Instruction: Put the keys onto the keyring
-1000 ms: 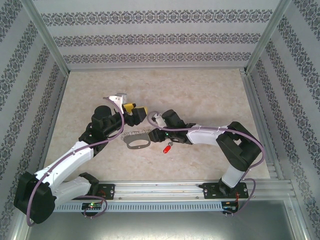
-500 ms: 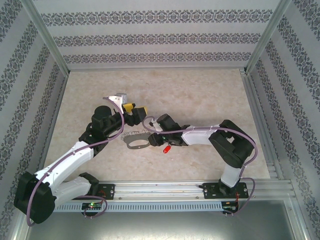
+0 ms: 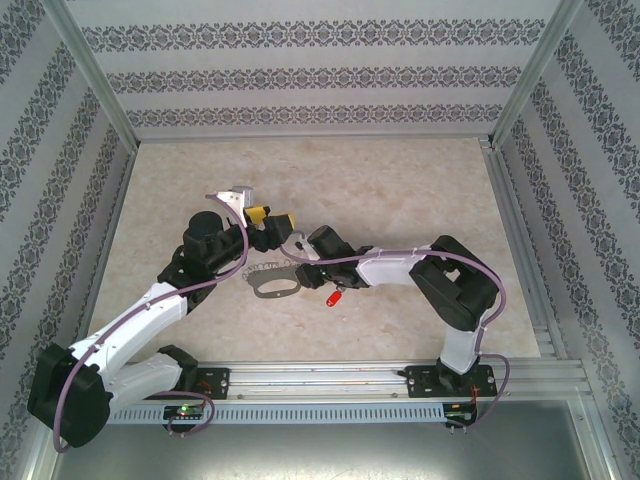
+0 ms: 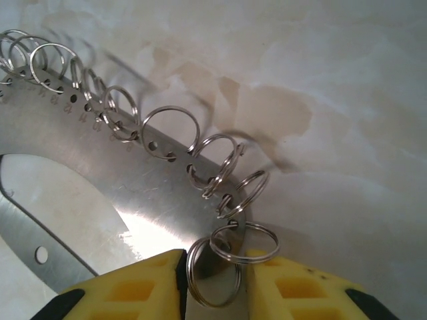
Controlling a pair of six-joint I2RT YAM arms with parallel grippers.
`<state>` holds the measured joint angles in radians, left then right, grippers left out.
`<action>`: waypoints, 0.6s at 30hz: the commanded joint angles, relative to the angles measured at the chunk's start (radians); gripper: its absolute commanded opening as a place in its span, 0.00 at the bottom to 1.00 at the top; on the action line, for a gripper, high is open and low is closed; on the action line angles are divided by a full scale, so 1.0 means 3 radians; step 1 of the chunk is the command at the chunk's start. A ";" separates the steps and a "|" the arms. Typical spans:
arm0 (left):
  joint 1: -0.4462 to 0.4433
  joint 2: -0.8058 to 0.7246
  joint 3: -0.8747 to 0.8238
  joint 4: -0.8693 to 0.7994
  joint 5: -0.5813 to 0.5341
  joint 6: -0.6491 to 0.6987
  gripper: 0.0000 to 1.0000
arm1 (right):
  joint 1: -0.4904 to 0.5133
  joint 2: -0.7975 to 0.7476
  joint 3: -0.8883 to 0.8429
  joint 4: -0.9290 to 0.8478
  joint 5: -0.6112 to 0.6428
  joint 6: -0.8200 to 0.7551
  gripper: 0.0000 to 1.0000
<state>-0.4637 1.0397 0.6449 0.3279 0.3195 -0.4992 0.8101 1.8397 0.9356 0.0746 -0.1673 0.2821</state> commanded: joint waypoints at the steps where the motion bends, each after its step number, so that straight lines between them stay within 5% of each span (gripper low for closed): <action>1: -0.0014 0.0014 -0.0046 0.0184 -0.0012 0.0074 0.86 | 0.0053 0.0035 0.0077 -0.0076 0.0095 -0.0056 0.25; 12: -0.0018 0.0039 -0.0038 0.0206 0.0009 0.0068 0.87 | 0.0053 -0.0031 0.0037 -0.0092 0.0120 -0.0076 0.22; 18: -0.0017 0.0062 -0.0037 0.0218 0.0024 0.0061 0.87 | 0.0051 -0.0055 0.0042 -0.0136 0.0168 -0.0105 0.02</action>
<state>-0.4637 1.0531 0.6449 0.3321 0.3202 -0.4992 0.8101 1.8389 0.9363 0.0624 -0.1429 0.2623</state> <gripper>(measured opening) 0.866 0.052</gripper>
